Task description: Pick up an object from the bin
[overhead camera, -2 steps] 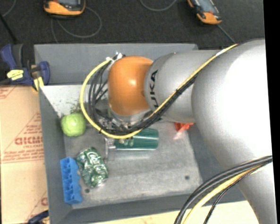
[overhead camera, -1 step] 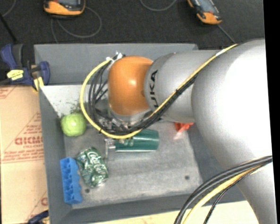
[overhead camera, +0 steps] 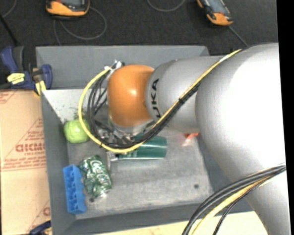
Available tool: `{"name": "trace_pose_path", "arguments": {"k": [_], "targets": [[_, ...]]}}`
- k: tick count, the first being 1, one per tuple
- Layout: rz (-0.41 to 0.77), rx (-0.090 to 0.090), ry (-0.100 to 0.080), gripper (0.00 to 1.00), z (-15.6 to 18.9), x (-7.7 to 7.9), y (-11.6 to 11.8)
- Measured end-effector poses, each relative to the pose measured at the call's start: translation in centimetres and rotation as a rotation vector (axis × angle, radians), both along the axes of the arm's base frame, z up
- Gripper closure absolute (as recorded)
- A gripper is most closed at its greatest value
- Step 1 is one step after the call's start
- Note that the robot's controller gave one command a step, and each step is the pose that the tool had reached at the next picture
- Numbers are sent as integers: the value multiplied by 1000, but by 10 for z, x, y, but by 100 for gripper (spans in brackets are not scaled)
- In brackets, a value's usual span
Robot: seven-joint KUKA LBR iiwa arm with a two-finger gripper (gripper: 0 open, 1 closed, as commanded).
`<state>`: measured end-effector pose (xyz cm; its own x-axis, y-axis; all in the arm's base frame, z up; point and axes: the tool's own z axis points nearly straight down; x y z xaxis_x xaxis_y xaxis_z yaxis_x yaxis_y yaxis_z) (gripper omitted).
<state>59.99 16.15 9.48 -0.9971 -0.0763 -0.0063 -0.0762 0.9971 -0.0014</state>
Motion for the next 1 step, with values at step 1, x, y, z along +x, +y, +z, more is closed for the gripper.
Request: {"name": "trace_pose_path", "arguments": {"k": [1], "targets": [[55,2,3,0,-15,-17,22]]}}
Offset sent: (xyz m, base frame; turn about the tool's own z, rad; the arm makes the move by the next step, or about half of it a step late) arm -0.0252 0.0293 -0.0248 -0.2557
